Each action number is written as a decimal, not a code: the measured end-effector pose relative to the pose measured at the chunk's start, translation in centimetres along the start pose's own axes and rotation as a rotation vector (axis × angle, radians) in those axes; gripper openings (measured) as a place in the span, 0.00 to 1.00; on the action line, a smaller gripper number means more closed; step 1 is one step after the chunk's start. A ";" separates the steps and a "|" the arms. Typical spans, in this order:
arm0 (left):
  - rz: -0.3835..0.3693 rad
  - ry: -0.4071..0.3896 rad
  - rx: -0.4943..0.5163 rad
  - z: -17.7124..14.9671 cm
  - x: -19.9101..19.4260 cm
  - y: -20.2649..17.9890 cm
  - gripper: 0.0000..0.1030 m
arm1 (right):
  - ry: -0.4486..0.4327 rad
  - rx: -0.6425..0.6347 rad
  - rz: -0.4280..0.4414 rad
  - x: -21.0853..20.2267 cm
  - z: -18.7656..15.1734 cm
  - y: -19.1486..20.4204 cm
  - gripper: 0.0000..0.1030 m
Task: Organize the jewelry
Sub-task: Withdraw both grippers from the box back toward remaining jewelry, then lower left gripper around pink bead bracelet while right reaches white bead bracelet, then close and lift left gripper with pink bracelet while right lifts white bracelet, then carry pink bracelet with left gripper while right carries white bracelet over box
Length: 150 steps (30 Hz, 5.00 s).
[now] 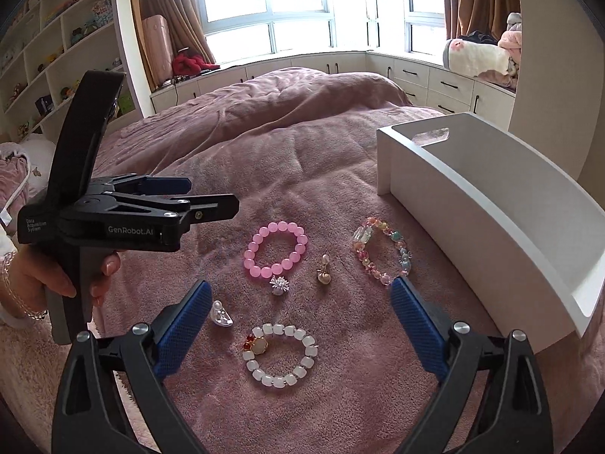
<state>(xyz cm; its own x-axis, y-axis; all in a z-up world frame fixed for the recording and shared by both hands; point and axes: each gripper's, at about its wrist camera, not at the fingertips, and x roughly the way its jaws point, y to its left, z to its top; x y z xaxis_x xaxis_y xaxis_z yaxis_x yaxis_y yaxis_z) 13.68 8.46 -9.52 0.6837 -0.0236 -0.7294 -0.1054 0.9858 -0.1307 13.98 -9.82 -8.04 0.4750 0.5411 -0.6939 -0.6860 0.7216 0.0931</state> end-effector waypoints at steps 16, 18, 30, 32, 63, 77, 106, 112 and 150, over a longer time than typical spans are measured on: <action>0.024 0.025 0.072 -1.5 3.9 0.4 0.94 | 0.143 -0.015 -0.066 4.6 -3.4 -0.5 0.57; 0.017 0.040 0.068 -1.8 4.5 0.6 0.91 | 0.158 -0.016 -0.074 5.0 -3.6 -0.4 0.53; 0.018 0.111 0.132 -2.6 6.3 0.2 0.58 | 0.194 -0.023 -0.073 5.9 -4.1 -0.3 0.52; 0.014 0.114 0.125 -2.6 6.3 0.4 0.55 | 0.196 -0.025 -0.072 5.8 -4.2 -0.2 0.49; -0.082 0.066 -0.058 -1.7 4.9 3.0 0.16 | 0.146 0.031 0.019 4.8 -3.8 -0.7 0.11; -0.078 -0.012 0.000 -0.3 1.8 2.1 0.16 | 0.022 0.056 0.058 1.7 -1.8 -1.3 0.11; -0.146 -0.138 0.257 8.6 -7.3 -5.6 0.16 | -0.197 0.052 0.005 -10.7 5.1 -7.9 0.11; -0.228 -0.126 0.276 11.8 -8.3 -7.9 0.16 | -0.191 0.057 -0.027 -13.0 6.6 -10.5 0.11; -0.339 0.092 0.305 20.3 8.5 -21.7 0.16 | -0.147 0.186 -0.118 -11.4 10.6 -22.8 0.11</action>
<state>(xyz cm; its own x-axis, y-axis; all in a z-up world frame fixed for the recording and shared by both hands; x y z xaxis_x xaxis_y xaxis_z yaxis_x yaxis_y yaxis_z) 36.44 -9.76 0.78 0.5743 -0.3544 -0.7380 0.3396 0.9233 -0.1792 30.06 -27.88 5.35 0.6298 0.4956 -0.5981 -0.5144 0.8431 0.1569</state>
